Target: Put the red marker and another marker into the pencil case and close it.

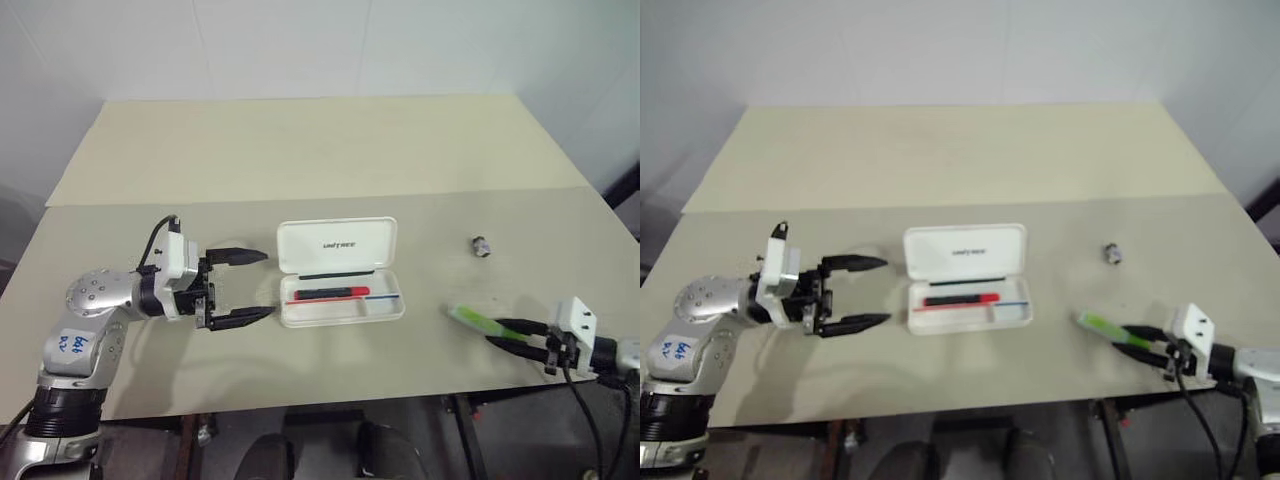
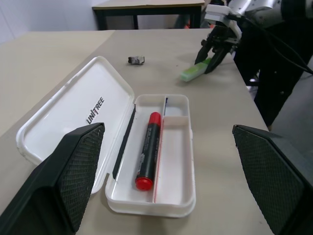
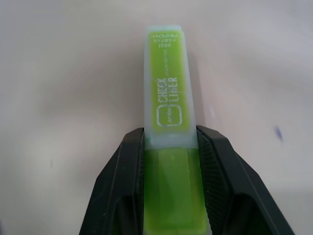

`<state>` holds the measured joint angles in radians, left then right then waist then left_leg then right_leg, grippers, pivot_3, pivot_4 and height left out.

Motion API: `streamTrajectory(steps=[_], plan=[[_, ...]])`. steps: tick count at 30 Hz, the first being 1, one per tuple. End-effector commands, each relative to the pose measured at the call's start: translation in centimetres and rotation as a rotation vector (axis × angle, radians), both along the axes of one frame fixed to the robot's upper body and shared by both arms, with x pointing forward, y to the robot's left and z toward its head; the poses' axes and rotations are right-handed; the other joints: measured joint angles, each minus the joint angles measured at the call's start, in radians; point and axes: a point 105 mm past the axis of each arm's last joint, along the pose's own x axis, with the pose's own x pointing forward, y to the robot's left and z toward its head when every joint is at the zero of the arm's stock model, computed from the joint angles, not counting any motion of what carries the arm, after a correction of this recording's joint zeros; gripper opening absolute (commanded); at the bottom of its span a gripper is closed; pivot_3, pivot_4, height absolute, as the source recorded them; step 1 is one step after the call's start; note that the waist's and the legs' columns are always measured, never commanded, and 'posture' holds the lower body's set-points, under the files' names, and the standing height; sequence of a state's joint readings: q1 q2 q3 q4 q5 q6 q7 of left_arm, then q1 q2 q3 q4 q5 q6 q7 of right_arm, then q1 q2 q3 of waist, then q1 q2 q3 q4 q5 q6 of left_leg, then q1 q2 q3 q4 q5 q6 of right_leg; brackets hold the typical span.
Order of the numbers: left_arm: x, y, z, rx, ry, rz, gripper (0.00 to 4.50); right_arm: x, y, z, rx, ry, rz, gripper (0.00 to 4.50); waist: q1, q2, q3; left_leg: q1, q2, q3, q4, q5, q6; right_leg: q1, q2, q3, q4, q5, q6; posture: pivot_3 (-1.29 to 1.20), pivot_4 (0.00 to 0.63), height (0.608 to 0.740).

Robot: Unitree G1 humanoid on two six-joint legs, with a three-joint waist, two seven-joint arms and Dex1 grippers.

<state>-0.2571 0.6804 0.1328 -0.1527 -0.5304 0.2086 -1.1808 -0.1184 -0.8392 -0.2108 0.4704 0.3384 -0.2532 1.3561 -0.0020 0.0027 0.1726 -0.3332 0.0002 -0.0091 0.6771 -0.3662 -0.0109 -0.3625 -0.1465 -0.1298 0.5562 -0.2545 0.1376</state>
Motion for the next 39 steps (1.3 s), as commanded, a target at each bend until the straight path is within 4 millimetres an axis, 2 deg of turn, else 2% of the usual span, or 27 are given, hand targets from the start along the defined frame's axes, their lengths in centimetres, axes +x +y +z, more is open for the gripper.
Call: streamTrajectory(steps=[1,7,12,16,21,25,29,32,39], plan=[[-0.4,0.0,-0.1,0.011,-0.022,-0.008,4.5,1.2,1.3,3.2,0.007,-0.111,0.052,1.26,0.002,0.0,0.0,-0.001,0.0,0.0,0.0,0.0,0.0,-0.001,0.0,0.0,0.0,0.0,0.0,0.0,0.15,0.74],[-0.3,0.7,0.0,0.019,-0.031,0.008,4.5,1.5,5.8,6.1,0.041,-0.175,0.222,1.26,0.02,0.0,0.0,-0.003,-0.001,0.001,0.0,0.0,0.0,-0.004,-0.001,0.0,0.0,0.0,0.0,0.0,0.15,0.74],[-0.8,1.0,-0.2,0.031,-0.032,0.021,4.5,1.3,11.1,8.1,0.128,-0.163,0.388,1.26,0.025,0.0,0.0,-0.003,-0.001,0.003,-0.002,-0.001,0.001,-0.006,-0.001,0.001,0.0,0.0,0.0,0.0,0.15,0.74],[-1.2,1.0,-0.6,0.04,-0.029,0.029,4.5,0.8,15.9,8.3,0.177,-0.115,0.547,1.26,0.025,0.0,0.0,-0.004,-0.001,0.003,-0.003,-0.001,0.001,-0.008,-0.001,0.001,0.0,0.0,0.0,0.0,0.15,0.74],[-1.6,1.0,-0.8,0.051,-0.022,0.039,4.5,1.0,20.0,7.5,0.182,-0.071,0.659,1.26,0.025,0.0,0.0,-0.005,-0.001,0.004,-0.004,-0.001,0.001,-0.01,-0.001,0.002,0.001,0.0,0.0,0.0,0.15,0.74],[-1.9,1.3,-1.0,0.065,-0.011,0.049,4.5,1.8,21.8,6.4,0.126,-0.078,0.694,1.26,0.023,0.0,0.0,-0.005,-0.002,0.005,-0.007,-0.001,0.001,-0.012,-0.001,0.001,0.001,0.0,0.0,0.0,0.15,0.74],[-2.2,1.5,-1.1,0.071,-0.004,0.057,4.5,2.8,22.6,6.0,0.077,-0.103,0.687,1.26,0.022,0.0,0.0,-0.004,-0.002,0.006,-0.009,-0.001,0.001,-0.014,-0.001,0.0,0.002,0.0,0.0,0.0,0.15,0.74],[-2.5,1.6,-1.3,0.076,0.004,0.067,4.5,3.5,22.2,4.9,-0.021,-0.125,0.701,1.26,0.018,-0.001,0.0,-0.004,-0.002,0.007,-0.009,-0.001,0.001,-0.014,-0.001,0.0,0.002,0.0,0.0,0.0,0.15,0.74],[-2.7,1.6,-1.4,0.073,0.006,0.075,4.5,4.5,21.7,4.3,-0.04,-0.101,0.678,1.26,0.012,-0.001,0.0,-0.004,-0.001,0.008,-0.01,-0.001,0.001,-0.014,-0.001,0.0,0.002,0.0,0.0,0.0,0.15,0.74]])
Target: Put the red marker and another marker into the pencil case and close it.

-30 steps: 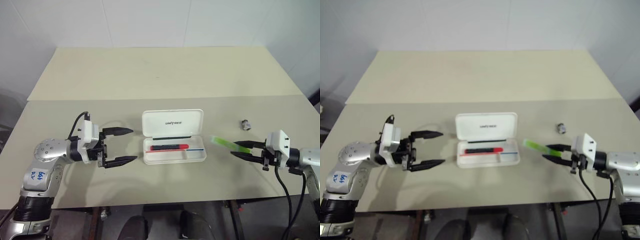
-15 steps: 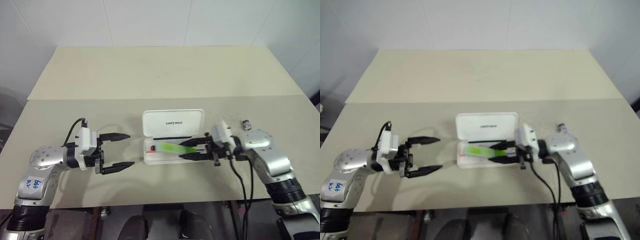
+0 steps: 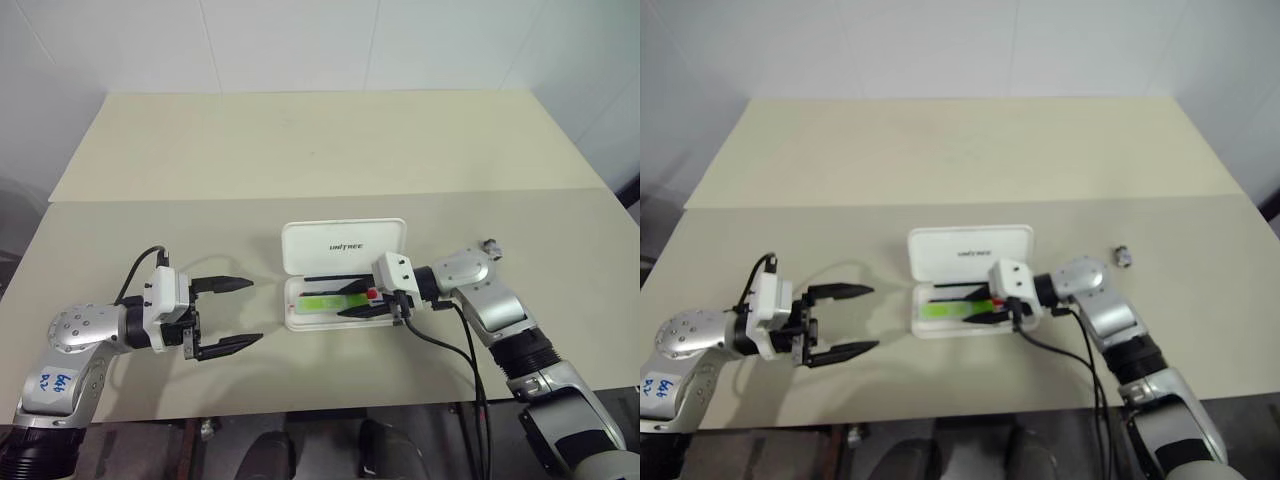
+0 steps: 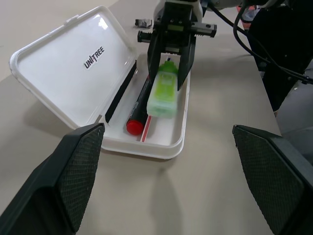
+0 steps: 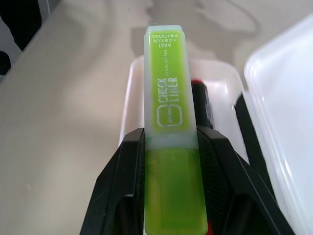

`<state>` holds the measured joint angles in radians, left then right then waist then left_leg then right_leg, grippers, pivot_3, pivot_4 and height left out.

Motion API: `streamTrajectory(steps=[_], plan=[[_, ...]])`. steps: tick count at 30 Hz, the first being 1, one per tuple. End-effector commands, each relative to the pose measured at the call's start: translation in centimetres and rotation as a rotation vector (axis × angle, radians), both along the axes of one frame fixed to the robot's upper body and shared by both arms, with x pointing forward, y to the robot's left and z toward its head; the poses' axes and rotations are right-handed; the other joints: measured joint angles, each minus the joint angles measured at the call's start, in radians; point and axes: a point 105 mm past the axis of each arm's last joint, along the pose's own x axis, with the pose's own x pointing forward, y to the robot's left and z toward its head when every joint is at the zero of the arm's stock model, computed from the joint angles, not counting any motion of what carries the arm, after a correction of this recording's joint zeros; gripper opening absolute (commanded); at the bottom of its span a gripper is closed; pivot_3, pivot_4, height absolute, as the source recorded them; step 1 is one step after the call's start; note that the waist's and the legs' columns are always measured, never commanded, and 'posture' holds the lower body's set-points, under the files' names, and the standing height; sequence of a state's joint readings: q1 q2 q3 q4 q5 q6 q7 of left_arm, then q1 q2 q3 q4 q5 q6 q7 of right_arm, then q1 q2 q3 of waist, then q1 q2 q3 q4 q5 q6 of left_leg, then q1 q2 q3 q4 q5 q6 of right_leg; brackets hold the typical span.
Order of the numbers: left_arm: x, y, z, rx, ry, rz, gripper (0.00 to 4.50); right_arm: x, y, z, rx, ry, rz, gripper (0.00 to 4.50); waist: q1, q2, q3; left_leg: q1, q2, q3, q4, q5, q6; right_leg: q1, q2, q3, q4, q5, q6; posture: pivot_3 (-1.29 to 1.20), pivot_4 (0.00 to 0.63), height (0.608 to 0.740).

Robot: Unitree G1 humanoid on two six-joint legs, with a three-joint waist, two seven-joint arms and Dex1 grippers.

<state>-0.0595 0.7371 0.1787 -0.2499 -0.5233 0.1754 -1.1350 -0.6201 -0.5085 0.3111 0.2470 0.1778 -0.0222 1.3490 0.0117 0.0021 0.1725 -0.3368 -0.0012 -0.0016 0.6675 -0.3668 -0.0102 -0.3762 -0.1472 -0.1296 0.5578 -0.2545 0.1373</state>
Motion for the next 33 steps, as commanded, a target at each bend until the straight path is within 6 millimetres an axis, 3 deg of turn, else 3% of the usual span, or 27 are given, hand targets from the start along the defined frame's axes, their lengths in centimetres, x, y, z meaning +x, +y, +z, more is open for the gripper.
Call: streamTrajectory(steps=[1,4,5,13,18,23,28,33], plan=[[-0.4,0.0,0.8,0.007,-0.036,-0.002,4.5,0.0,0.2,0.7,0.0,-0.022,0.025,1.26,-0.004,0.0,0.0,0.0,0.0,0.0,0.0,0.0,0.0,0.0,0.0,0.0,0.0,0.0,0.0,0.0,0.15,0.74],[-0.3,0.0,0.8,0.007,-0.038,0.002,4.5,-0.3,0.4,0.5,0.002,0.01,0.029,1.26,-0.013,0.0,0.0,0.0,0.0,0.0,0.0,0.0,0.0,0.0,0.0,0.0,0.0,0.0,0.0,0.0,0.15,0.74],[-0.3,0.0,0.8,0.007,-0.039,0.002,4.5,-0.4,0.5,0.6,0.006,0.016,0.029,1.88,-0.014,0.0,0.0,0.0,0.0,0.0,0.0,0.0,0.0,0.0,0.0,0.0,0.0,0.0,0.0,0.0,0.15,0.74],[0.0,-0.2,0.8,0.001,-0.044,-0.001,4.5,-0.7,2.0,2.5,0.083,-0.002,0.044,4.47,-0.015,0.0,0.0,0.001,0.001,0.001,0.0,0.0,0.0,0.0,0.0,0.0,0.0,0.0,0.0,0.0,0.15,0.74],[0.2,-0.5,0.7,-0.005,-0.043,-0.015,4.5,-1.5,1.7,4.6,0.15,-0.009,0.045,4.47,-0.013,0.0,0.0,0.001,0.001,0.001,0.0,0.0,0.0,0.0,0.0,0.0,0.0,0.0,0.0,0.0,0.15,0.74],[0.5,-1.0,0.7,-0.019,-0.046,-0.028,4.5,-2.6,0.0,7.0,0.245,0.028,-0.016,4.47,-0.008,0.0,0.0,0.0,0.0,0.0,0.0,0.0,0.0,0.0,0.0,-0.001,0.0,0.0,0.0,0.0,0.15,0.74],[0.7,-1.5,0.7,-0.033,-0.049,-0.033,4.5,-1.2,-4.1,8.2,0.294,0.018,-0.268,4.47,-0.009,0.0,0.0,0.0,0.0,0.001,-0.001,0.0,0.0,0.0,-0.001,-0.001,0.0,0.0,0.0,0.0,0.15,0.74],[0.8,-2.3,0.5,-0.053,-0.045,-0.047,4.5,0.9,-9.5,8.9,0.312,-0.052,-0.564,4.47,-0.006,-0.001,0.0,0.001,0.0,0.002,-0.001,0.0,0.0,0.0,-0.001,0.0,0.0,0.0,0.0,0.0,0.15,0.74]])
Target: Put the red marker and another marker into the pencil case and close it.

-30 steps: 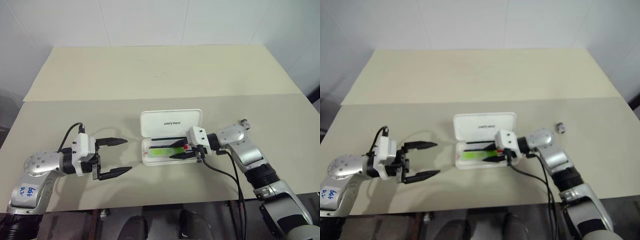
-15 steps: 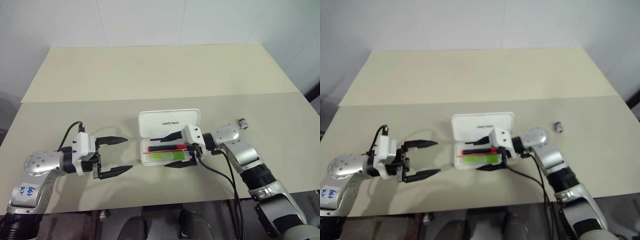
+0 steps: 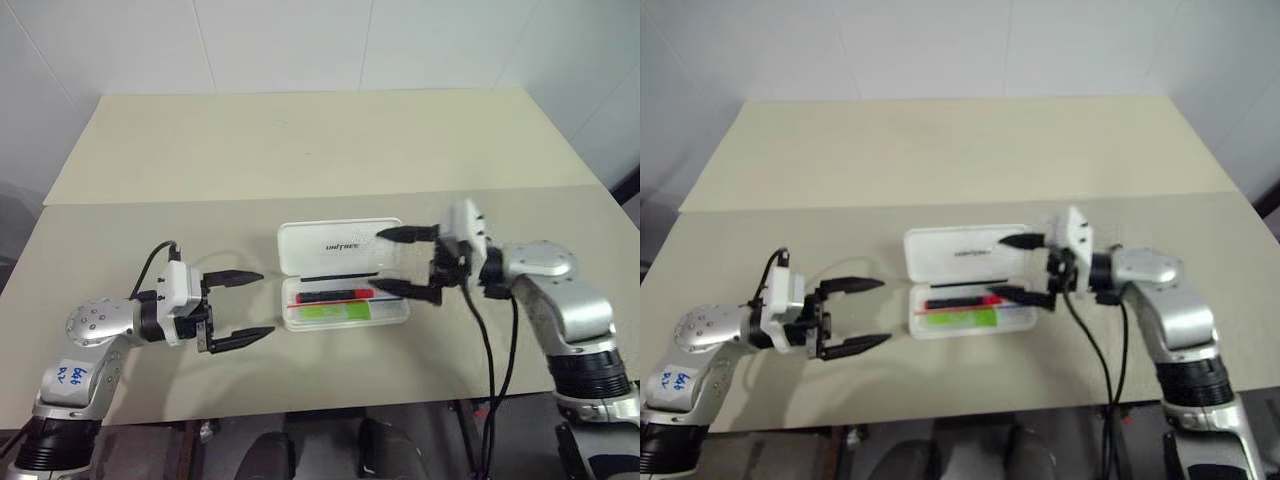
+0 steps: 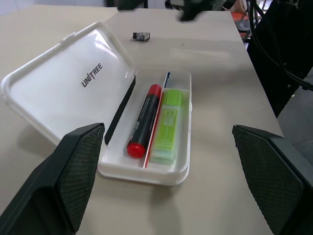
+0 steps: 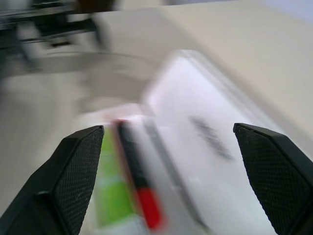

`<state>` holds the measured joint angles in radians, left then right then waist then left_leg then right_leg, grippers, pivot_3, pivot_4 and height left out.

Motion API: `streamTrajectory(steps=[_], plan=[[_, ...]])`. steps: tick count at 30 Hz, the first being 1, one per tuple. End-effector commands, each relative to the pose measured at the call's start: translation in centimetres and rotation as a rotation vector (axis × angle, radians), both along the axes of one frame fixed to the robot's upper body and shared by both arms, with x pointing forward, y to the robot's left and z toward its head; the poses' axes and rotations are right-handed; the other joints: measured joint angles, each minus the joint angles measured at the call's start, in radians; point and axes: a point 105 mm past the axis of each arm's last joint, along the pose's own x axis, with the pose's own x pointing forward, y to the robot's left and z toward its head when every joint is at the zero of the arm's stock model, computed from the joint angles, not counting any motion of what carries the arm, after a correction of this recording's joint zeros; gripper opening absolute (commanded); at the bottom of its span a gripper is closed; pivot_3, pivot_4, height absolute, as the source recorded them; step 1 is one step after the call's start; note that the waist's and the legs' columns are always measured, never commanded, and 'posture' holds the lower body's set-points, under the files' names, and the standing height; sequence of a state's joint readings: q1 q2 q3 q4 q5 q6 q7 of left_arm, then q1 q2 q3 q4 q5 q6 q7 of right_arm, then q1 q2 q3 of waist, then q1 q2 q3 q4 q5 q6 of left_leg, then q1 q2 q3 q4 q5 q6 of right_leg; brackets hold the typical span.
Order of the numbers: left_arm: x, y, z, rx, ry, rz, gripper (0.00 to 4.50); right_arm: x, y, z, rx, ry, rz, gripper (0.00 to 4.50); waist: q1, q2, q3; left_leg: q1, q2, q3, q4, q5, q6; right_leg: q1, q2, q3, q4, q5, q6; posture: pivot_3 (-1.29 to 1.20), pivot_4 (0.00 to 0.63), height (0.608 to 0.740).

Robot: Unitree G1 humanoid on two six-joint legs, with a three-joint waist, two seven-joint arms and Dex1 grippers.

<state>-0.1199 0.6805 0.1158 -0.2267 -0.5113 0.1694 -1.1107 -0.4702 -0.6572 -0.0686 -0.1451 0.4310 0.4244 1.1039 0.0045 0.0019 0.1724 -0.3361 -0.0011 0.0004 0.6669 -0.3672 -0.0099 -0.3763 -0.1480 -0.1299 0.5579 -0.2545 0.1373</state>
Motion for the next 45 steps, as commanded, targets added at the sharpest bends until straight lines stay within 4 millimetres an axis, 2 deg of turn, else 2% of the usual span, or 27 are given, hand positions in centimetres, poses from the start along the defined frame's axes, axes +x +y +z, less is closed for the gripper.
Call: streamTrajectory(steps=[1,6,11,15,21,24,33,39,44,45], plan=[[0.0,-0.7,0.5,-0.007,-0.035,-0.023,4.5,1.1,-4.0,1.0,0.007,-0.049,-0.201,4.47,0.002,-0.001,0.0,0.0,0.0,0.0,0.0,0.0,0.0,0.0,0.0,0.0,0.0,0.0,0.0,0.0,0.15,0.74],[0.7,-1.3,0.8,-0.015,-0.047,-0.042,4.5,2.8,-8.7,0.3,-0.023,-0.079,-0.492,4.47,0.005,-0.001,-0.001,0.001,0.0,0.003,0.001,0.0,0.0,0.0,0.0,0.002,0.0,0.0,0.0,0.0,0.15,0.74],[1.3,-1.8,1.1,-0.028,-0.065,-0.05,4.5,4.3,-11.0,0.2,-0.021,-0.122,-0.719,4.47,0.006,-0.001,-0.001,0.001,0.001,0.006,0.001,0.0,0.0,0.0,0.0,0.002,0.0,0.0,0.0,0.0,0.15,0.74],[1.5,-2.4,1.1,-0.038,-0.069,-0.062,4.5,4.9,-11.4,-0.2,0.02,-0.129,-0.843,4.47,0.006,-0.001,-0.001,0.001,0.001,0.006,0.001,0.0,0.0,0.0,0.0,0.002,0.0,0.0,0.0,0.0,0.15,0.74],[1.5,-2.9,1.1,-0.048,-0.069,-0.078,4.5,5.3,-11.7,-2.6,0.101,-0.036,-1.021,4.47,0.013,-0.001,-0.001,0.001,0.001,0.006,0.001,0.0,0.0,0.0,0.0,0.002,0.0,0.0,0.0,0.0,0.15,0.74],[1.5,-2.9,1.1,-0.047,-0.071,-0.077,4.5,5.4,-13.0,-4.1,0.112,0.002,-1.123,4.47,0.016,-0.001,-0.001,0.001,0.001,0.006,0.001,0.0,0.0,0.0,0.0,0.002,0.0,0.0,0.0,0.0,0.15,0.74],[1.4,-2.8,1.0,-0.049,-0.071,-0.07,4.5,4.8,-15.9,-5.7,0.076,0.028,-1.216,4.47,0.017,-0.001,-0.001,0.001,0.001,0.006,0.0,0.0,0.001,0.0,0.0,0.002,0.0,0.0,0.0,0.0,0.15,0.74],[1.4,-2.9,1.0,-0.055,-0.072,-0.074,4.5,4.5,-16.7,-8.2,0.104,0.145,-1.227,4.47,0.013,-0.001,-0.001,0.001,0.001,0.007,0.0,0.0,0.001,0.0,0.0,0.003,0.0,0.0,0.0,0.0,0.15,0.74],[1.4,-3.1,1.1,-0.057,-0.075,-0.078,4.5,4.9,-16.6,-9.2,0.19,0.212,-1.226,4.47,0.012,-0.001,-0.001,0.001,0.001,0.007,0.001,0.001,0.001,0.0,0.0,0.003,0.0,0.0,0.0,0.0,0.15,0.74],[1.4,-3.1,1.1,-0.057,-0.076,-0.08,4.5,5.1,-16.3,-9.3,0.211,0.226,-1.215,4.08,0.011,-0.002,-0.001,0.001,0.001,0.007,0.001,0.001,0.001,0.0,0.0,0.004,0.0,0.0,0.0,0.0,0.15,0.74]])
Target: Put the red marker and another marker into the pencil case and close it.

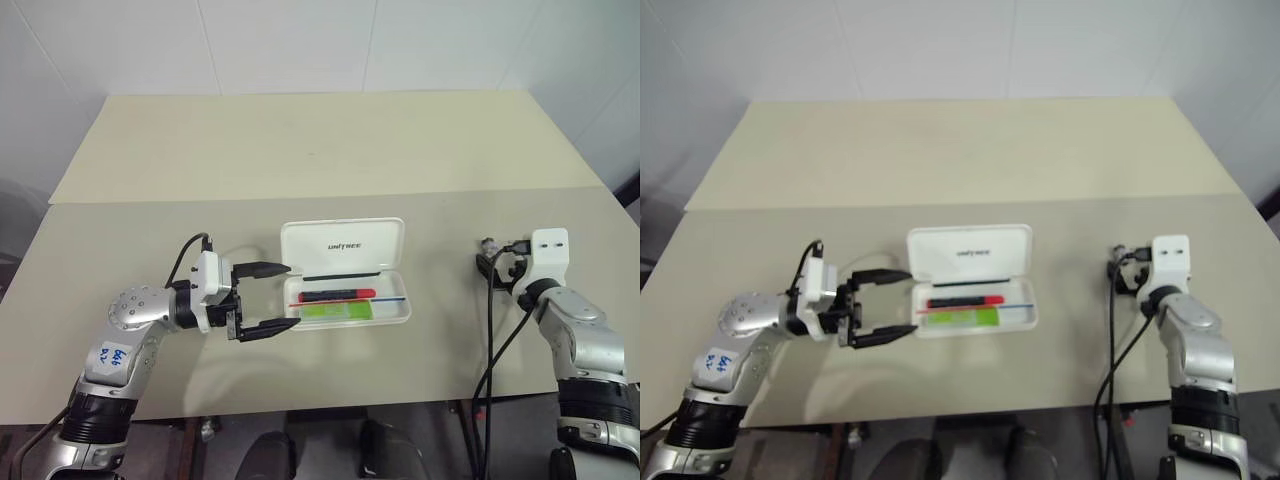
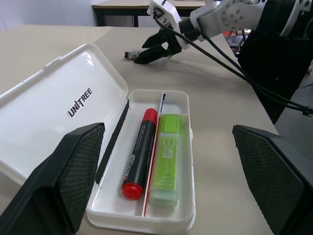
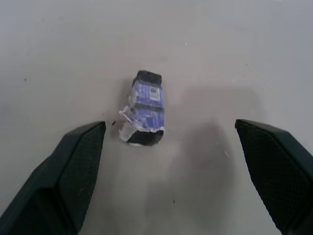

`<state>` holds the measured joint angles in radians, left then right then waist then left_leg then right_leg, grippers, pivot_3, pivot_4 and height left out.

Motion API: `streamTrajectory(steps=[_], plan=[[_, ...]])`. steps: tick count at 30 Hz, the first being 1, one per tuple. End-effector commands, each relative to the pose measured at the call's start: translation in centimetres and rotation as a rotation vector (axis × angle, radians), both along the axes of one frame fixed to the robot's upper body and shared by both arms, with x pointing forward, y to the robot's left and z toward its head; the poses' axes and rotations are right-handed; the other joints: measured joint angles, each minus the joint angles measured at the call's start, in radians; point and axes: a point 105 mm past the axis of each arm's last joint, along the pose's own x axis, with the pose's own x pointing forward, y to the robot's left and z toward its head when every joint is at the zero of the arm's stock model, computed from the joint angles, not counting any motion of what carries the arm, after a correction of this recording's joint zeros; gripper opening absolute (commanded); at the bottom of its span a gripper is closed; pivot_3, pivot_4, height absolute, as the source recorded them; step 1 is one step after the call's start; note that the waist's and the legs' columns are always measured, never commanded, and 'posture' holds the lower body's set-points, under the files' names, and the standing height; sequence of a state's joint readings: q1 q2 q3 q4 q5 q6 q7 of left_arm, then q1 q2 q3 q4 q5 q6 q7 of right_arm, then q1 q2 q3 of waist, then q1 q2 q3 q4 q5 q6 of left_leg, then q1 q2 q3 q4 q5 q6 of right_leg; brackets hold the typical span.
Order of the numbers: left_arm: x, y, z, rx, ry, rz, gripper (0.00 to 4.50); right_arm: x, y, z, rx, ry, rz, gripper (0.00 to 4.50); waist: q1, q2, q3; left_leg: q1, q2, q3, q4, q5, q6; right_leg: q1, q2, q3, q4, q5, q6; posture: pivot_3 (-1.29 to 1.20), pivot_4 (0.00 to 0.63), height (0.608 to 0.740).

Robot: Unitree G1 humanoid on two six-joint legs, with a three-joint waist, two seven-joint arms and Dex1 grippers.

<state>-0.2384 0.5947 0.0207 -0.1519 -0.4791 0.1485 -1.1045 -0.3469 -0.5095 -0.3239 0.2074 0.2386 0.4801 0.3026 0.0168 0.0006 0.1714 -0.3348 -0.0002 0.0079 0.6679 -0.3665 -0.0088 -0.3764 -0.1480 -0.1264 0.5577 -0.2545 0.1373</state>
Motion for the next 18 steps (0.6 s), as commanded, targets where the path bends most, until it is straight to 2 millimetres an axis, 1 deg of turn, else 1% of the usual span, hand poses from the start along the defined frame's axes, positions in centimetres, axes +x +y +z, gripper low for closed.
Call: streamTrajectory(steps=[1,3,9,11,15,18], plan=[[-0.1,-0.4,1.0,-0.009,-0.059,-0.015,4.5,0.5,0.4,0.1,0.078,-0.023,0.006,3.88,-0.003,-0.001,0.0,0.0,0.0,0.0,0.0,0.0,0.0,0.0,0.0,0.0,0.0,0.0,0.0,0.0,0.15,0.74],[-0.1,-0.5,1.0,-0.009,-0.06,-0.017,4.5,0.8,1.0,0.1,0.092,-0.028,0.024,3.22,-0.008,-0.001,0.0,0.0,0.0,0.0,0.0,0.0,0.0,0.0,0.0,0.001,0.0,0.0,0.0,0.0,0.15,0.74],[-0.1,-0.6,1.0,-0.01,-0.061,-0.017,4.5,0.7,1.7,-0.4,0.098,-0.023,0.025,0.92,-0.014,-0.001,-0.001,0.0,0.0,0.0,0.0,0.0,0.001,0.0,0.0,0.001,0.001,0.001,-0.001,0.0,0.15,0.74],[0.0,-0.5,1.0,-0.01,-0.06,-0.016,4.5,0.6,1.8,-0.7,0.095,-0.016,0.023,0.31,-0.014,-0.002,-0.001,0.0,0.0,0.0,0.0,0.0,0.001,0.0,0.0,0.001,0.001,0.001,-0.001,0.0,0.15,0.74],[0.0,-0.5,0.9,-0.011,-0.058,-0.014,4.5,0.4,1.7,-0.8,0.063,-0.003,0.024,0.3,-0.014,-0.002,-0.001,0.0,0.0,-0.001,0.0,0.0,0.001,0.0,0.0,0.001,0.001,0.001,-0.001,0.0,0.15,0.74],[0.0,-0.6,0.9,-0.012,-0.058,-0.016,4.5,0.5,1.8,-0.2,0.026,-0.012,0.061,0.3,-0.014,-0.002,-0.001,0.0,0.0,-0.001,0.0,0.0,0.001,0.0,0.0,0.001,0.0,0.001,-0.001,0.0,0.15,0.74]])
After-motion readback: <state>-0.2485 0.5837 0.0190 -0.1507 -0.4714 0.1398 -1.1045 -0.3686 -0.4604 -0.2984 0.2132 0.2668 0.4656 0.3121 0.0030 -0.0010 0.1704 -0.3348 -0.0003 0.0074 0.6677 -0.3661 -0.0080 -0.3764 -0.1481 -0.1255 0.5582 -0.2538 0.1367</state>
